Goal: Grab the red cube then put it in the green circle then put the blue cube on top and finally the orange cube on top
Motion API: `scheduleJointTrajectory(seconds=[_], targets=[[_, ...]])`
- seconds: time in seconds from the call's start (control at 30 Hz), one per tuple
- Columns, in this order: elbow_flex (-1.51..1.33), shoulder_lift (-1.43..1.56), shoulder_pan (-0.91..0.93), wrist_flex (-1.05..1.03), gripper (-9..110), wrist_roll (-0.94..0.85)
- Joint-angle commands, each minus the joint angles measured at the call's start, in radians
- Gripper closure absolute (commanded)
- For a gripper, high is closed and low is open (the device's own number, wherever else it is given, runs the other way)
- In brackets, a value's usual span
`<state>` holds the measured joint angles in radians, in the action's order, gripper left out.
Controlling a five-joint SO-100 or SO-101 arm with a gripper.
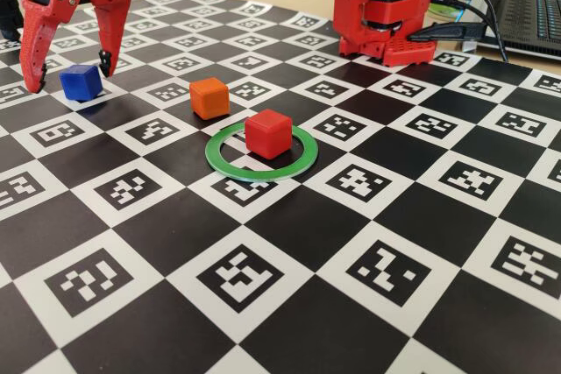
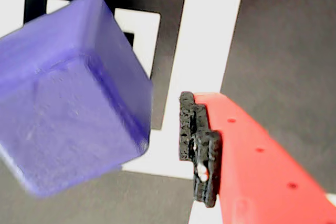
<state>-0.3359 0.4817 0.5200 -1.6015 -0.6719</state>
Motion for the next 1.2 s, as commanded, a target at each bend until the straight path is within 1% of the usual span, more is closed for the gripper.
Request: scheduleJointTrajectory(seconds=[0.0, 0.33, 0.67, 1.0, 1.17], targets=[[0.084, 0.049, 0.018, 0.017, 57, -0.040], [0.089, 0.043, 0.029, 0.067, 57, -0.238], [0.084, 0.046, 0.029, 0.060, 58, -0.397], [0.078, 0.043, 0.029, 0.083, 59, -0.433], [0.072, 0.043, 0.025, 0.083, 64, -0.430]])
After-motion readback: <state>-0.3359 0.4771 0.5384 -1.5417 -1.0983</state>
